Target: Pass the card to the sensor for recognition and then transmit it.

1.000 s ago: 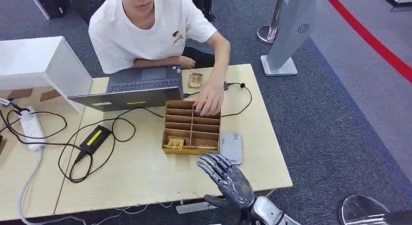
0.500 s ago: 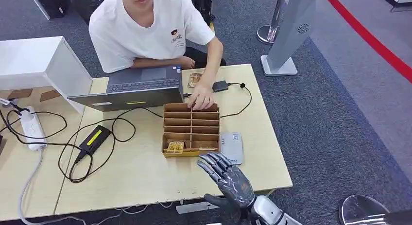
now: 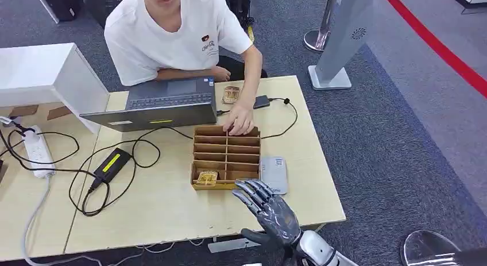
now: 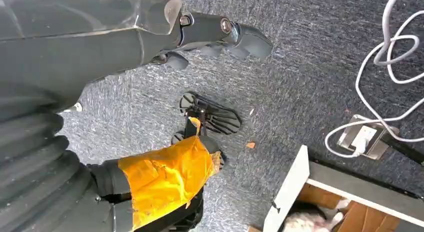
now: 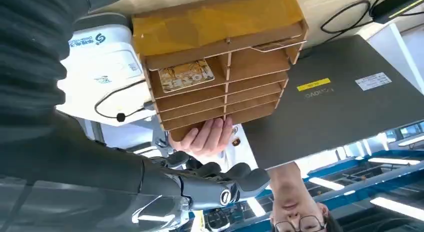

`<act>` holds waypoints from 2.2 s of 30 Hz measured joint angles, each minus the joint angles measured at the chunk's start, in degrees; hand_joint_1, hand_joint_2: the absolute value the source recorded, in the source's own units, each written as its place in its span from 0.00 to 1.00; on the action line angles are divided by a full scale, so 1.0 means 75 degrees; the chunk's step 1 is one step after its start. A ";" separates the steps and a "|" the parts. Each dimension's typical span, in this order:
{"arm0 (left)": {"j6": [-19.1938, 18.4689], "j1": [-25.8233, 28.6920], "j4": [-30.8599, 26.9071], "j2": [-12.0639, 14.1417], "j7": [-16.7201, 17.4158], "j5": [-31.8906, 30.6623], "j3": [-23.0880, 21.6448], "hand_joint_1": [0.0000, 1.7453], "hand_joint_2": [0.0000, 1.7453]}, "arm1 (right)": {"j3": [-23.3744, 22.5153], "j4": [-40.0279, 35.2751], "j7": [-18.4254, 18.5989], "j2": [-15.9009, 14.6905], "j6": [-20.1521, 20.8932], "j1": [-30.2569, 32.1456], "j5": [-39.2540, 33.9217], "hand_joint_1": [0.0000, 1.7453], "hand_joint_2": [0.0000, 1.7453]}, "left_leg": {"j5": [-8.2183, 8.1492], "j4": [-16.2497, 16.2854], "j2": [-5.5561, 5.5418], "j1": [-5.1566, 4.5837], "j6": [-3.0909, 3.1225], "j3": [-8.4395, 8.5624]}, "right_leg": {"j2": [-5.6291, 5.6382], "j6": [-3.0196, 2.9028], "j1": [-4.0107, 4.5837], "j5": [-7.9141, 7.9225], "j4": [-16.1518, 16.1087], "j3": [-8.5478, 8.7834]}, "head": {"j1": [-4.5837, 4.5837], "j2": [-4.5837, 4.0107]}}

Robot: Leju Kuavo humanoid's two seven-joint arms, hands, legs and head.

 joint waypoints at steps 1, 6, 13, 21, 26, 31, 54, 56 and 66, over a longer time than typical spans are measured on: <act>0.0000 0.0000 0.0000 0.0006 0.0000 0.0000 -0.0026 0.00 1.00 | 0.0000 0.0000 0.0003 0.0000 0.0000 -0.0003 0.0023 0.00 1.00 | 0.0000 0.0000 0.0000 0.0000 0.0000 0.0000 | 0.0000 0.0000 0.0000 0.0000 0.0000 0.0000 | 0.0000 0.0000; 0.0085 -0.0035 0.0000 0.0020 0.0082 -0.0015 -0.0102 0.00 1.00 | 0.0009 0.0049 0.0020 0.0000 0.0000 -0.0077 0.0146 0.00 1.00 | 0.0000 0.0000 0.0000 0.0000 0.0000 0.0000 | 0.0000 0.0000 0.0000 0.0000 0.0000 0.0001 | 0.0000 0.0003; 0.0085 -0.0093 0.0000 0.0020 0.0093 -0.0067 -0.0146 0.00 1.00 | 0.0029 0.0111 0.0026 0.0053 0.0003 -0.0160 0.0263 0.00 1.00 | 0.0000 0.0000 0.0000 0.0000 0.0000 -0.0001 | 0.0000 0.0000 0.0000 0.0001 0.0001 0.0000 | 0.0000 0.0000; 0.0318 -0.0549 0.0000 -0.0055 0.0411 -0.0332 -0.0408 0.00 1.00 | 0.0516 0.0677 0.0889 0.0685 0.0542 -0.1309 0.0953 0.00 1.00 | 0.0018 0.0000 0.0003 0.0002 -0.0017 0.0004 | 0.0001 -0.0010 0.0001 0.0010 0.0009 0.0001 | -0.0003 0.0000; 0.0306 -0.0636 0.0000 -0.0102 0.0396 -0.0335 -0.0498 0.00 1.00 | 0.0702 0.0825 0.1046 0.0825 0.0682 -0.1776 0.0784 0.00 1.00 | 0.0018 0.0002 0.0004 0.0001 -0.0017 0.0007 | 0.0007 -0.0008 0.0000 0.0013 0.0007 0.0002 | 0.0003 0.0000; 0.0233 -0.0638 0.0000 -0.0114 0.0393 -0.0335 -0.0557 0.00 1.00 | 0.0822 0.0863 0.1125 0.0860 0.0691 -0.1929 0.0784 0.00 1.00 | 0.0016 0.0002 0.0004 0.0000 -0.0017 0.0005 | 0.0009 -0.0008 0.0000 0.0011 0.0006 0.0000 | 0.0000 0.0000; 0.0160 -0.0582 0.0000 -0.0061 0.0376 -0.0248 -0.0661 0.00 1.00 | 0.1017 0.1186 0.1743 0.0723 0.1702 -0.2351 0.0938 0.00 1.00 | 0.0016 0.0001 0.0004 0.0000 -0.0017 0.0005 | 0.0010 -0.0008 0.0000 0.0008 0.0005 0.0001 | 0.0000 0.0000; 0.0163 -0.0560 0.0000 -0.0047 0.0376 -0.0233 -0.0661 0.00 1.00 | 0.1014 0.1250 0.1766 0.0656 0.1795 -0.2399 0.0935 0.00 1.00 | 0.0016 0.0001 0.0004 0.0000 -0.0017 0.0005 | 0.0010 -0.0007 0.0000 0.0008 0.0005 0.0001 | -0.0003 0.0000; 0.0096 -0.0436 0.0000 0.0000 0.0309 -0.0146 -0.0661 0.00 1.00 | 0.1005 0.1343 0.1836 0.0513 0.1868 -0.2418 0.0921 0.00 1.00 | 0.0016 0.0001 0.0005 0.0001 -0.0017 0.0006 | 0.0010 -0.0008 0.0000 0.0008 0.0006 -0.0001 | 0.0000 0.0003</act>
